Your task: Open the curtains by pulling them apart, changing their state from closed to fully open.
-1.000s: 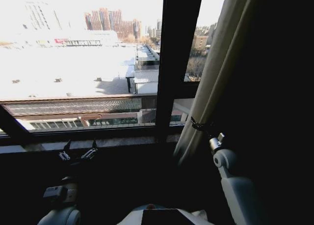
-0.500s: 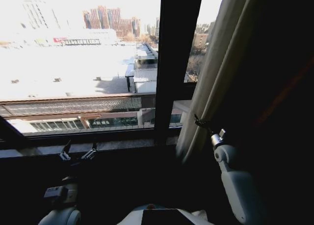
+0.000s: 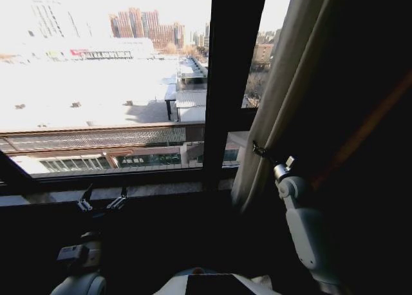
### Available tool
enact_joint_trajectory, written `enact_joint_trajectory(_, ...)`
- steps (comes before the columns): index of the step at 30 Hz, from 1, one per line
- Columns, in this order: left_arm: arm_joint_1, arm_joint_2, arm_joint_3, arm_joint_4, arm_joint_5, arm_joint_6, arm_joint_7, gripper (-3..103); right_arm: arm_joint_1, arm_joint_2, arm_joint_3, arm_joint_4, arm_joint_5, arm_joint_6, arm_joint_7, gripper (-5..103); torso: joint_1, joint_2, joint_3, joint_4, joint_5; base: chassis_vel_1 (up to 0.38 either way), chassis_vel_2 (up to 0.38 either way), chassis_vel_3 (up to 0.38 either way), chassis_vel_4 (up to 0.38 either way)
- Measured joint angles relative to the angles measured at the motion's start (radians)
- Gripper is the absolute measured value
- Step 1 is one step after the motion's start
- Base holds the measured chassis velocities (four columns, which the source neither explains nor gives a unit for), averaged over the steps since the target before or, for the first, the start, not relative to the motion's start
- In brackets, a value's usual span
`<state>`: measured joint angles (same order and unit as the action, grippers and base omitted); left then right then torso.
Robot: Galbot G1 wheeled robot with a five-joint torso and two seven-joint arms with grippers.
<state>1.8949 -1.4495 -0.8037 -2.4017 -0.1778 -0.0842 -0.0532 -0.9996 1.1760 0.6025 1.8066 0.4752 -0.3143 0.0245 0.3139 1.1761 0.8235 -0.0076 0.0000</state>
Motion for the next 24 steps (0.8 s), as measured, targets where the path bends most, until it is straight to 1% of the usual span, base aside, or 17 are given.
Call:
enact_joint_trajectory(4,0.0,-0.013,0.006,-0.004,0.014,0.005,0.0,100,0.036,0.008,-0.023,-0.033,-0.004,-0.001,0.001,100,0.0,0.0,0.0,-0.0001,0.0004,0.0,0.0,0.0,0.0)
enact_joint_trajectory(11,0.0,-0.013,0.003,-0.005,0.016,0.008,0.0,100,0.048,0.018,-0.034,-0.036,-0.024,-0.001,0.002,100,0.0,0.0,0.0,0.0,0.0001,0.0,0.0,0.0,0.0)
enact_joint_trajectory(24,-0.007,-0.006,0.004,-0.005,0.016,0.011,0.001,100,-0.002,0.038,-0.058,0.033,-0.099,0.007,-0.014,100,0.0,0.0,0.0,-0.0001,0.0,0.0,0.0,0.0,0.0)
